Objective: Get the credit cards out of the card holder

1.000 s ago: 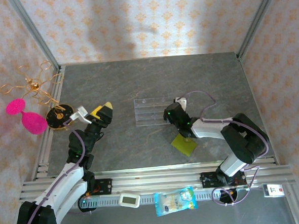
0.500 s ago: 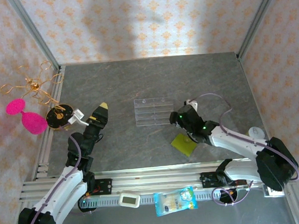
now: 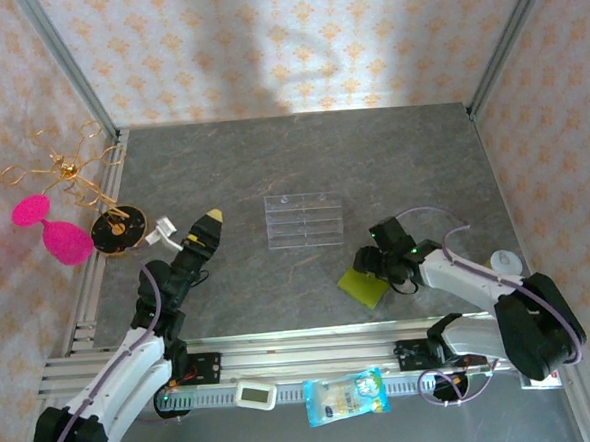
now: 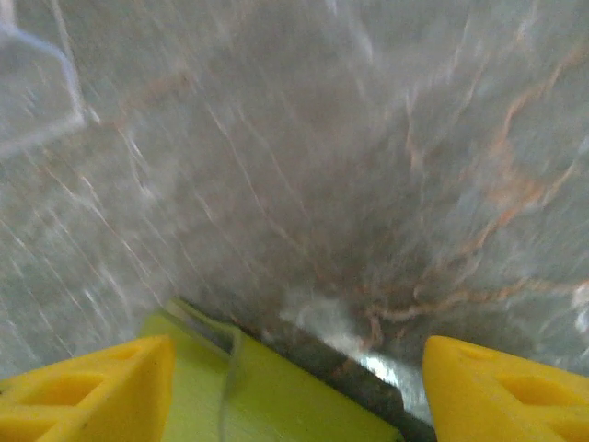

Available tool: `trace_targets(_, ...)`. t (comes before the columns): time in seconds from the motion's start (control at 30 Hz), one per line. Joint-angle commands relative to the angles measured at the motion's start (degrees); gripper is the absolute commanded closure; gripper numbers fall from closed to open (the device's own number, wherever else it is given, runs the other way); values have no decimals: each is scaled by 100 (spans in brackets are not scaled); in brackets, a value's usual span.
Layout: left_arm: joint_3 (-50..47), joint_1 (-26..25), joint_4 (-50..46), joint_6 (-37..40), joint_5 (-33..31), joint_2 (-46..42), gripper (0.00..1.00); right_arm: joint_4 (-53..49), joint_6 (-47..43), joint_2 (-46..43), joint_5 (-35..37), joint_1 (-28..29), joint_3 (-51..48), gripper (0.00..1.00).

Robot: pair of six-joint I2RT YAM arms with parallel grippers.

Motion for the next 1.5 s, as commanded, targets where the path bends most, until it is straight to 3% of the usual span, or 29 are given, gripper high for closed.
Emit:
trace_targets(0.0, 17, -238, -98, 114, 478, 100, 6, -129, 193, -53, -764, 194, -144, 31)
trace_targets(0.17, -123, -770, -632, 195, 220, -69, 9, 173, 741, -127, -1145, 1071, -7, 33)
trace_targets(0.37, 74, -1087, -1537, 488, 137, -115, 14, 155, 745, 223, -924, 1788, 273, 33)
trace_targets(0.5, 225, -1126, -1933, 673, 213, -76, 15, -277, 262, 254, -234, 1801, 372, 37)
trace_targets(0.77, 201, -1226, -1688, 646, 386, 289, 17, 21, 15, 421, -418, 1801, -42, 48)
trace_targets(1.17, 245, -1399, -1207, 682, 647, 759, 17, 513, -399, 150, -568, 1801, 73, 100)
trace_targets(1.47, 164, -1553, -425, 686, 675, 448, 12, 765, -863, -356, -618, 1756, 1186, 100)
